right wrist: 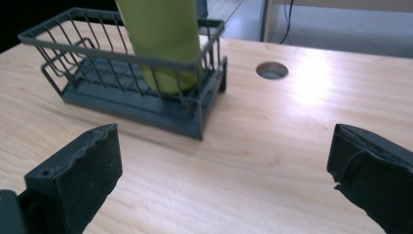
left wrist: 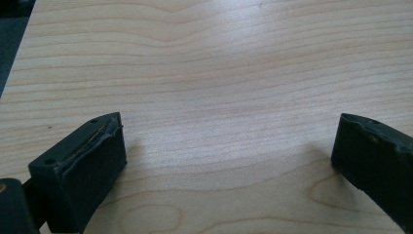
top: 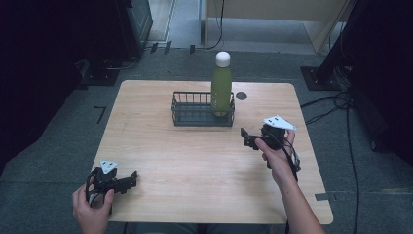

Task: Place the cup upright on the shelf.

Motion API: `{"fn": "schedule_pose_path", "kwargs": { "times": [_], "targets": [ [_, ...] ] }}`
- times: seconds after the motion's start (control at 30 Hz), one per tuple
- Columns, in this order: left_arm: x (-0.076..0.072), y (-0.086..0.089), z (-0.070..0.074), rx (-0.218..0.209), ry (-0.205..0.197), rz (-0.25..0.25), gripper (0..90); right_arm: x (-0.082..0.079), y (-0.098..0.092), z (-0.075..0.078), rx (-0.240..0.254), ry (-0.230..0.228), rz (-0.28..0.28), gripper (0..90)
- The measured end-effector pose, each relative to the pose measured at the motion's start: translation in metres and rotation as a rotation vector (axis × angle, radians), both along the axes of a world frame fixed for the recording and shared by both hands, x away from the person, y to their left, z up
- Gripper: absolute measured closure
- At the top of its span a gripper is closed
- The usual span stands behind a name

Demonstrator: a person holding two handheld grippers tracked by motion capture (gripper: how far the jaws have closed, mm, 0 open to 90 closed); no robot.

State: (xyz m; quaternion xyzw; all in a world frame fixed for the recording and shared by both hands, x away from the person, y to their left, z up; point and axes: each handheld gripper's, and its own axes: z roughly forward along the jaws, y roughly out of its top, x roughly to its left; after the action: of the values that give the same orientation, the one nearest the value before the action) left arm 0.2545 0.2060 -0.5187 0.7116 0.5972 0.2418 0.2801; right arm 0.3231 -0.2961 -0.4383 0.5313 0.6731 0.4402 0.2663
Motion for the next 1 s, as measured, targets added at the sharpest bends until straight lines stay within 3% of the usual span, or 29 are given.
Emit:
{"fn": "schedule_pose_path", "kwargs": {
  "times": [0.5,1.0],
  "targets": [
    [0.000,0.000,0.000,0.002,0.001,-0.002,0.0,-0.037,-0.036,-0.030,-0.012,0.039,-0.061,0.0],
    [0.000,0.000,0.000,0.002,0.001,-0.002,0.0,-0.087,-0.078,-0.058,-0.017,0.086,-0.152,0.0]
  ]
}}
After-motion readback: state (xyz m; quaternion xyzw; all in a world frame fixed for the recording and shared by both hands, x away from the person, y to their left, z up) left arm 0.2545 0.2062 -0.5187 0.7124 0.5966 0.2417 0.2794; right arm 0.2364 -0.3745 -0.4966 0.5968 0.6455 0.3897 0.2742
